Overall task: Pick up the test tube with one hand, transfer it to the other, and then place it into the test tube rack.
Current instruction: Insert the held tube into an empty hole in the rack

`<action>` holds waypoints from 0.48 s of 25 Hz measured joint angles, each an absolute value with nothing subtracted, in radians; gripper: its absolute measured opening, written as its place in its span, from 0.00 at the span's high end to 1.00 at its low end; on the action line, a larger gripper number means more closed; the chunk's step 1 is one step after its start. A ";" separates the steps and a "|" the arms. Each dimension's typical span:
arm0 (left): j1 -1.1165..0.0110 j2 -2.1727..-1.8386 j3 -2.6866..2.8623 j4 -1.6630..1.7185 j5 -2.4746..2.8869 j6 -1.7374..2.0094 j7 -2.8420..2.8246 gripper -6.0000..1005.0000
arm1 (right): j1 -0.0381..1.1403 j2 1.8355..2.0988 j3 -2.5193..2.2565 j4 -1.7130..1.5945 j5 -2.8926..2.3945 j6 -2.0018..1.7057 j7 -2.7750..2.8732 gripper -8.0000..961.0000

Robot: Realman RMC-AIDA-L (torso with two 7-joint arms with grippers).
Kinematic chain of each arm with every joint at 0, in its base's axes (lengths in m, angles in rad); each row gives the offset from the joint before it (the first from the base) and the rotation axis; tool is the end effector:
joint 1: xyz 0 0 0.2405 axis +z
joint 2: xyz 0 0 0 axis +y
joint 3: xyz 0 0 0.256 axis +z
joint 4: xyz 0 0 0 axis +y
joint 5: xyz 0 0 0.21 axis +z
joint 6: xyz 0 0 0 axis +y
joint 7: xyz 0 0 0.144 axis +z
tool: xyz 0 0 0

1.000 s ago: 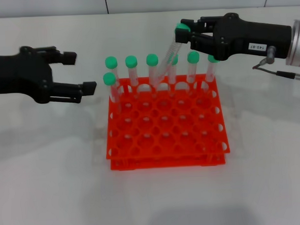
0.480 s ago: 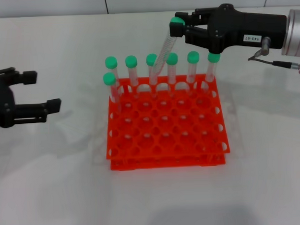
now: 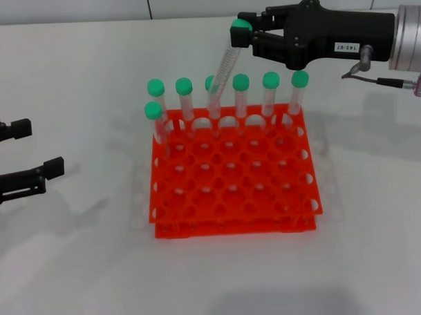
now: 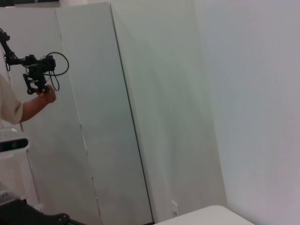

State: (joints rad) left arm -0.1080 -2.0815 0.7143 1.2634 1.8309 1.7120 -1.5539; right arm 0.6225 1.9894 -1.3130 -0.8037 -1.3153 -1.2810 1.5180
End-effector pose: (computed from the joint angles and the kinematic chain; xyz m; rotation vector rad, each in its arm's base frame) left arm -0.2974 0.2488 0.1034 -2.4977 -0.5789 -0.5615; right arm 0.1400 0.3864 0.0056 -2.7010 0.3709 0.9890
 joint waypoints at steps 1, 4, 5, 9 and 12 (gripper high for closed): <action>-0.108 -2.082 0.714 1.263 1.831 1.712 -1.554 0.11 | 0.623 1.989 -1.313 -0.804 -1.316 -1.279 1.518 0.66; -0.111 -2.081 0.681 1.145 1.805 1.708 -1.414 0.11 | 0.625 1.988 -1.311 -0.804 -1.326 -1.277 1.518 0.66; -0.112 -2.080 0.671 1.120 1.800 1.707 -1.389 0.11 | 0.625 1.988 -1.311 -0.804 -1.326 -1.277 1.518 0.66; -0.128 -2.075 0.645 1.047 1.805 1.706 -1.365 0.11 | 0.629 1.988 -1.310 -0.810 -1.350 -1.276 1.521 0.65; -0.139 -2.075 0.641 1.021 1.838 1.701 -1.371 0.11 | 0.633 1.989 -1.310 -0.826 -1.380 -1.279 1.528 0.65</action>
State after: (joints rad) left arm -0.1387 -2.0750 0.6411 1.0211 1.8384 1.7006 -1.3710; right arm 0.6333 1.9889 -1.3099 -0.8262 -1.3802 -1.2787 1.5276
